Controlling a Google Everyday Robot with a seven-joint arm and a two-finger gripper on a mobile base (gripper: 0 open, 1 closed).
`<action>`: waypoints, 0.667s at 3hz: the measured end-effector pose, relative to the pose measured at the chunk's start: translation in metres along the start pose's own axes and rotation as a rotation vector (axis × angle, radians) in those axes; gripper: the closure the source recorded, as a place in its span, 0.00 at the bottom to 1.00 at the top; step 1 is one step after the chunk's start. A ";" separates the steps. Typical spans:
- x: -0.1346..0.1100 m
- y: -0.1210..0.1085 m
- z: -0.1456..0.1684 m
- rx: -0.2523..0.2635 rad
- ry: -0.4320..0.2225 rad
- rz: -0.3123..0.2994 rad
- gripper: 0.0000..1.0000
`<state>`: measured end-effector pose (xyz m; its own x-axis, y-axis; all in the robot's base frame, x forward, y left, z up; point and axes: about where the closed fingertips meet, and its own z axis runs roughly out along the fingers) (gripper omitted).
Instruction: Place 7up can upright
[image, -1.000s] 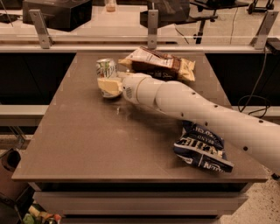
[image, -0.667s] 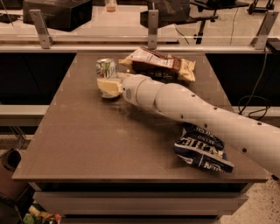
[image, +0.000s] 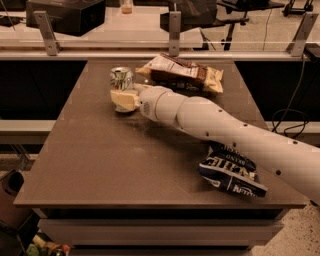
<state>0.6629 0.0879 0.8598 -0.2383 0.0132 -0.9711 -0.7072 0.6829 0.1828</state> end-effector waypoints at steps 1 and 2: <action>-0.001 0.000 0.000 0.000 0.000 0.000 1.00; 0.002 0.001 0.002 -0.004 -0.002 0.004 0.85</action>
Offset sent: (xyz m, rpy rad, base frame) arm 0.0020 0.0114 -0.0190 0.0287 0.0076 0.0108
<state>0.6631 0.0907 0.8577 -0.2396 0.0175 -0.9707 -0.7091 0.6798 0.1873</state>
